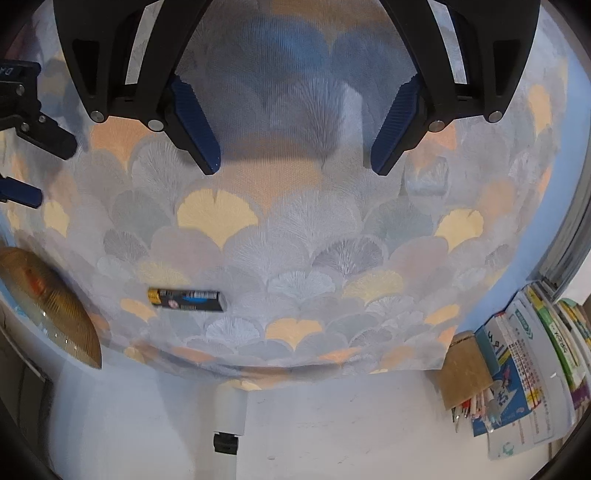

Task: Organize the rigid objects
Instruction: 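Move the right tool toward the black lighter on the cloth, then close the right tool on the black lighter and lift it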

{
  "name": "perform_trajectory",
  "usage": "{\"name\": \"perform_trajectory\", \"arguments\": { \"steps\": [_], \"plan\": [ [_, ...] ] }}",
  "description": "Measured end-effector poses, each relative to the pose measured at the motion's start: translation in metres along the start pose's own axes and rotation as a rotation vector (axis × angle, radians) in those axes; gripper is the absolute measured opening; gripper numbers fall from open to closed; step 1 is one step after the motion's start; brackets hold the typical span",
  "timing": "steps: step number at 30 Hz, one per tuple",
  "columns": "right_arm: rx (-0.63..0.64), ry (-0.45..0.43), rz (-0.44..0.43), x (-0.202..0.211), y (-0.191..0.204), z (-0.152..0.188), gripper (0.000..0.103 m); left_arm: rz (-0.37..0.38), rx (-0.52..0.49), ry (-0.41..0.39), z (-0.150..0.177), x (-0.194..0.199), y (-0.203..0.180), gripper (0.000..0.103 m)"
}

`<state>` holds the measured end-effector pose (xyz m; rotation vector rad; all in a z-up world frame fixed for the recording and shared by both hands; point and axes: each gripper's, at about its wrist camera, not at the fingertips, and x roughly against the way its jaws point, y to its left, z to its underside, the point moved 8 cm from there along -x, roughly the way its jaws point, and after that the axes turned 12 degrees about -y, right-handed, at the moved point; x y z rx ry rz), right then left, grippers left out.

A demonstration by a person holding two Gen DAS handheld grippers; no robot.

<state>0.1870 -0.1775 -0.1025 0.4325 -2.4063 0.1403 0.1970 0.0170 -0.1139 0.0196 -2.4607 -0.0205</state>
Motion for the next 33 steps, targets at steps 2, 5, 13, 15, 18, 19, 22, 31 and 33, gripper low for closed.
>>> {"name": "perform_trajectory", "arguments": {
  "steps": [2, 5, 13, 15, 18, 19, 22, 31, 33],
  "plan": [
    [0.021, 0.013, 0.014, -0.009, 0.001, -0.008, 0.087, 0.006, 0.0, -0.009, -0.008, -0.001, 0.001, 0.082],
    [-0.007, 0.039, 0.071, -0.021, -0.006, -0.011, 0.087, 0.037, -0.063, -0.06, -0.028, 0.0, -0.007, 0.082],
    [-0.136, -0.008, 0.11, -0.023, -0.048, -0.023, 0.087, 0.225, -0.321, -0.09, -0.073, -0.038, -0.06, 0.083],
    [-0.115, -0.001, 0.068, -0.027, -0.046, -0.033, 0.087, 0.189, -0.329, -0.067, -0.077, -0.051, -0.059, 0.082],
    [-0.032, -0.003, 0.019, -0.042, -0.028, -0.055, 0.087, 0.154, -0.248, -0.038, -0.072, -0.052, -0.046, 0.082],
    [0.007, -0.018, 0.012, -0.047, -0.021, -0.063, 0.087, 0.126, -0.205, -0.023, -0.065, -0.049, -0.038, 0.082],
    [0.102, -0.019, -0.019, -0.076, -0.002, -0.08, 0.087, 0.095, -0.11, -0.014, -0.04, -0.03, -0.023, 0.082],
    [0.21, -0.038, -0.058, -0.12, 0.024, -0.103, 0.086, -0.01, -0.076, -0.128, -0.032, -0.008, -0.004, 0.082],
    [0.217, -0.046, -0.067, -0.125, 0.027, -0.106, 0.086, 0.002, -0.061, -0.137, -0.033, -0.009, -0.002, 0.082]
  ]
}}
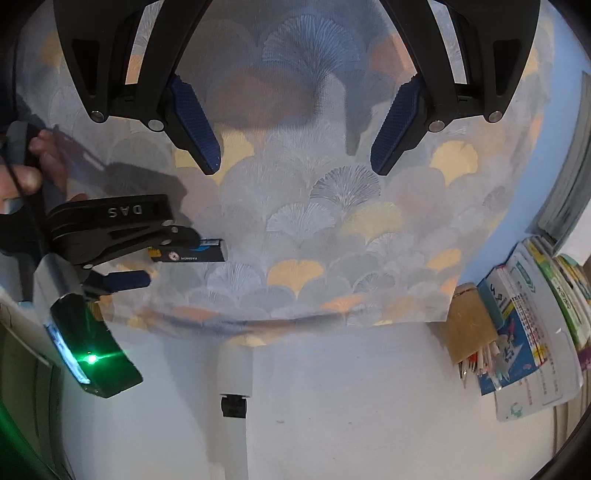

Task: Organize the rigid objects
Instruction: 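Close the right tool on the black lighter and lift it, then carry the black lighter over the amber bowl and open the right tool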

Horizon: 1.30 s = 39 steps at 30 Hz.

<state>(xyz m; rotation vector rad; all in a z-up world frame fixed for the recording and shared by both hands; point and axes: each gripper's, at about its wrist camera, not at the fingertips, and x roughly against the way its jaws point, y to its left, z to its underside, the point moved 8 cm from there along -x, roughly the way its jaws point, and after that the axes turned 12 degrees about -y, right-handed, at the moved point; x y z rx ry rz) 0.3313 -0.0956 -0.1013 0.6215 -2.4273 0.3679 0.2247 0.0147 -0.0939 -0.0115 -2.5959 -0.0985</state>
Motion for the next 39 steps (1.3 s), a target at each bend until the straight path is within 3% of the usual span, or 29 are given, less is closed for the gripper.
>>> {"name": "perform_trajectory", "arguments": {
  "steps": [3, 4, 6, 8, 13, 18, 19, 20, 22, 24, 28, 33, 39],
  "plan": [
    [-0.015, 0.0, -0.031, -0.005, 0.002, -0.003, 0.081, -0.007, 0.018, -0.001, 0.002, -0.002, 0.004, 0.082],
    [-0.029, -0.001, -0.065, -0.006, 0.004, -0.004, 0.069, -0.003, 0.027, -0.002, 0.002, -0.002, 0.005, 0.082],
    [-0.044, -0.003, -0.091, -0.007, 0.01, -0.006, 0.062, 0.012, 0.053, -0.002, 0.002, -0.002, 0.007, 0.083],
    [-0.032, -0.008, -0.099, -0.004, 0.019, -0.006, 0.045, 0.015, 0.072, 0.005, 0.004, -0.002, 0.008, 0.082],
    [0.006, -0.001, -0.114, 0.018, 0.042, 0.009, 0.024, 0.031, 0.107, 0.0, 0.004, -0.002, 0.012, 0.083],
    [-0.021, 0.005, -0.101, 0.033, 0.045, 0.024, 0.026, 0.048, 0.11, 0.006, 0.004, -0.003, 0.01, 0.083],
    [-0.036, 0.011, -0.091, 0.032, 0.042, 0.024, 0.037, 0.051, 0.108, 0.006, 0.004, -0.003, 0.01, 0.083],
    [-0.051, 0.018, -0.076, 0.03, 0.038, 0.023, 0.058, 0.052, 0.107, 0.007, 0.005, -0.003, 0.009, 0.083],
    [-0.059, 0.009, -0.064, 0.025, 0.036, 0.02, 0.059, 0.052, 0.107, 0.007, 0.005, -0.003, 0.009, 0.083],
    [-0.056, 0.01, -0.072, 0.019, 0.04, 0.014, 0.058, 0.052, 0.11, 0.008, 0.005, -0.003, 0.01, 0.083],
    [-0.025, 0.014, -0.093, 0.018, 0.056, 0.007, 0.022, 0.028, 0.115, 0.008, 0.005, -0.003, 0.014, 0.083],
    [-0.039, 0.052, -0.118, 0.04, 0.066, 0.026, 0.022, 0.0, 0.148, -0.001, 0.005, -0.001, 0.022, 0.081],
    [-0.168, 0.037, -0.04, 0.106, 0.028, 0.076, 0.022, -0.023, 0.114, -0.015, 0.003, 0.005, 0.018, 0.081]
  ]
}}
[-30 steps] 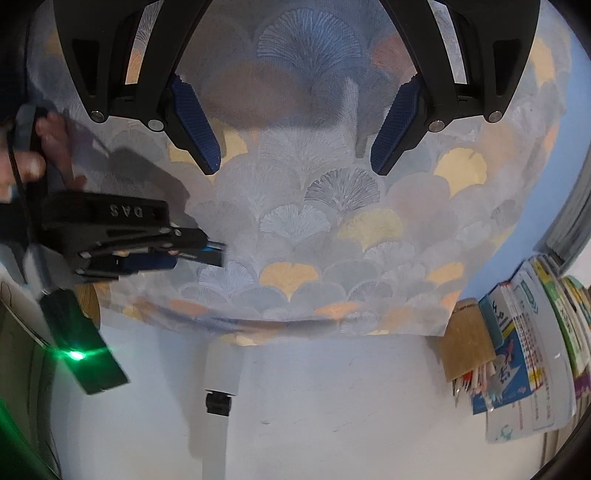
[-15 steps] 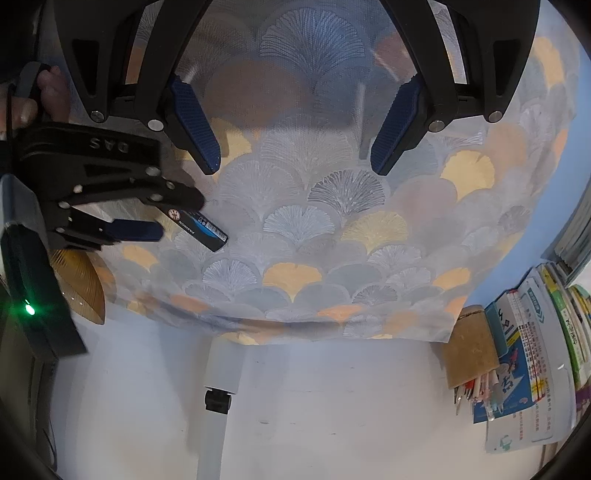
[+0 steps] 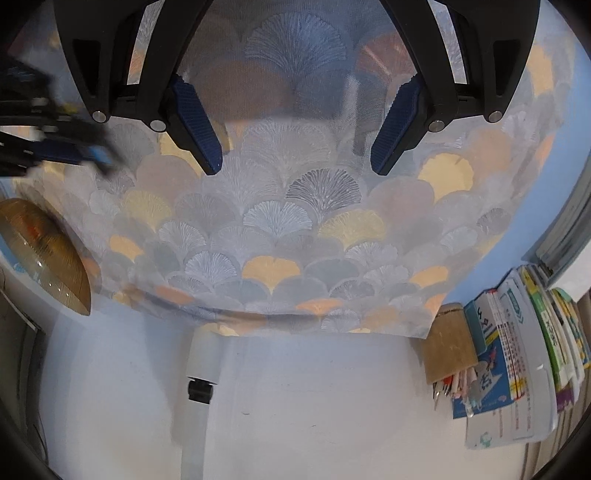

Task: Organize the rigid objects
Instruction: 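Carry the black lighter over the amber bowl and open the right tool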

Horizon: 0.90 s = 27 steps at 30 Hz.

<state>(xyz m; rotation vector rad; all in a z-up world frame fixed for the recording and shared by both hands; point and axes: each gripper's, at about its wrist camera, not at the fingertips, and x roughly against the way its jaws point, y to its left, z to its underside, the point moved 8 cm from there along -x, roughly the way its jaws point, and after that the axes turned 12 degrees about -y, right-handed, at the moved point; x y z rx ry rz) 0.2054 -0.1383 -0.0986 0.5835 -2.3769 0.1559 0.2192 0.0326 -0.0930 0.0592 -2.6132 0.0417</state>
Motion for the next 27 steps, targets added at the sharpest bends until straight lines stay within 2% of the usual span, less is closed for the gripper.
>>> {"name": "perform_trajectory", "arguments": {
  "steps": [2, 6, 12, 13, 15, 17, 20, 25, 27],
  "plan": [
    [-0.057, -0.032, 0.035, 0.026, -0.02, 0.009, 0.022, 0.004, -0.019, 0.002, -0.002, 0.005, -0.008, 0.081],
    [-0.168, -0.109, 0.098, 0.071, -0.058, 0.017, 0.022, 0.05, -0.048, -0.052, -0.019, 0.03, -0.035, 0.083],
    [-0.227, -0.224, 0.231, 0.121, -0.12, -0.008, 0.022, 0.081, -0.17, -0.171, -0.061, 0.068, -0.084, 0.084],
    [-0.241, -0.247, 0.255, 0.129, -0.134, -0.016, 0.022, 0.081, -0.178, -0.198, -0.07, 0.073, -0.09, 0.087],
    [-0.251, -0.267, 0.294, 0.135, -0.155, -0.027, 0.022, 0.048, -0.169, -0.222, -0.084, 0.076, -0.094, 0.1],
    [-0.263, -0.261, 0.336, 0.134, -0.179, -0.032, 0.022, 0.057, -0.138, -0.205, -0.088, 0.071, -0.096, 0.103],
    [-0.287, -0.237, 0.386, 0.125, -0.21, -0.033, 0.022, 0.026, -0.1, -0.18, -0.085, 0.061, -0.092, 0.103],
    [-0.327, -0.214, 0.412, 0.108, -0.239, -0.033, 0.022, -0.014, -0.101, -0.127, -0.07, 0.047, -0.09, 0.103],
    [-0.343, -0.172, 0.434, 0.1, -0.246, -0.027, 0.03, -0.023, -0.101, -0.108, -0.062, 0.043, -0.092, 0.103]
  ]
}}
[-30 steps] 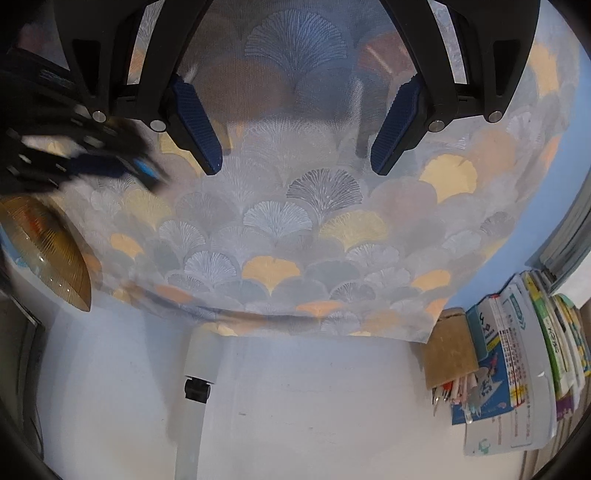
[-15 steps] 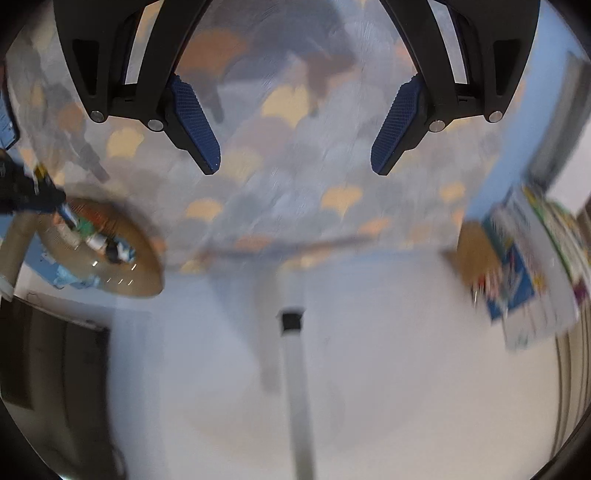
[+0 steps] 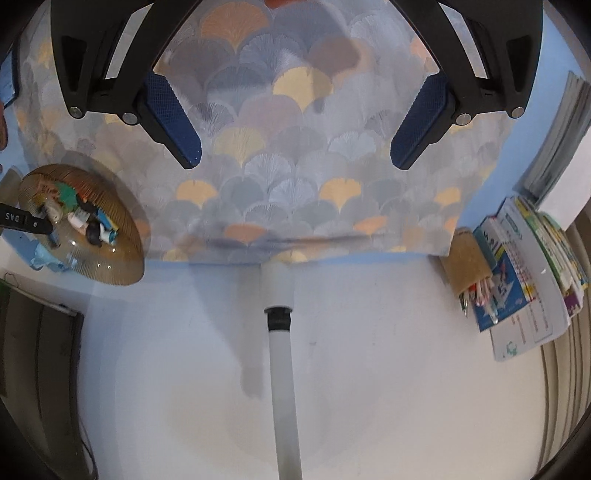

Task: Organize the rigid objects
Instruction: 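Carry the black lighter over the amber bowl and open the right tool, then grasp the clear plastic cup on the cloth with the left tool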

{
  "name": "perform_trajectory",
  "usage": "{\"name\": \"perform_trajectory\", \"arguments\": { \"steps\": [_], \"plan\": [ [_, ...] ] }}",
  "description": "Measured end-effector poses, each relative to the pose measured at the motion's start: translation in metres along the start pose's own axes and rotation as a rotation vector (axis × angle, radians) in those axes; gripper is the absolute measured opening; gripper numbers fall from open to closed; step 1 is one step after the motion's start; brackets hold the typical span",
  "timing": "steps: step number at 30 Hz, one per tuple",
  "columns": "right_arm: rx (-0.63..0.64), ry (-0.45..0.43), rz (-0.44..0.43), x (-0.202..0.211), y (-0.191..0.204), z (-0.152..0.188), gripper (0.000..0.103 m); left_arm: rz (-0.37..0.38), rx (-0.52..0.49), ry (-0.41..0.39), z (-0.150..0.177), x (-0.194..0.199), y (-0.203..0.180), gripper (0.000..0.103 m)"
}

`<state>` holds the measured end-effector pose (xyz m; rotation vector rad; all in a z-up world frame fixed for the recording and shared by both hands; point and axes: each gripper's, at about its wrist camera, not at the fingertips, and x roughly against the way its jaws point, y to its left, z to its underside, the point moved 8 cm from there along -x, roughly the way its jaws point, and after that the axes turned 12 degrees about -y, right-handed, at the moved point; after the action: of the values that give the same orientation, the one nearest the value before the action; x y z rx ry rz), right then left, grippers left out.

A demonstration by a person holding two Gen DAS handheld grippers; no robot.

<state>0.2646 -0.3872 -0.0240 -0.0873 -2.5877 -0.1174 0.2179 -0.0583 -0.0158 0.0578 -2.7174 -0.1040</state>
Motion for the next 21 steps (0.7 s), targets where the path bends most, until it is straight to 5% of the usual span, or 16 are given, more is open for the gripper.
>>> {"name": "perform_trajectory", "arguments": {
  "steps": [6, 10, 16, 21],
  "plan": [
    [-0.037, 0.075, -0.054, 0.011, 0.022, 0.042, 0.039, -0.01, -0.046, 0.077, 0.035, 0.001, -0.012, 0.103],
    [0.022, -0.002, -0.089, 0.054, 0.056, 0.045, 0.055, 0.002, -0.057, 0.063, 0.037, 0.018, -0.013, 0.103],
    [0.042, -0.103, -0.149, 0.104, 0.094, 0.02, 0.059, 0.003, -0.049, 0.007, 0.025, 0.05, -0.003, 0.103],
    [0.121, -0.105, -0.236, 0.129, 0.143, 0.042, 0.059, 0.007, -0.002, 0.028, 0.037, 0.059, 0.021, 0.103]
  ]
}}
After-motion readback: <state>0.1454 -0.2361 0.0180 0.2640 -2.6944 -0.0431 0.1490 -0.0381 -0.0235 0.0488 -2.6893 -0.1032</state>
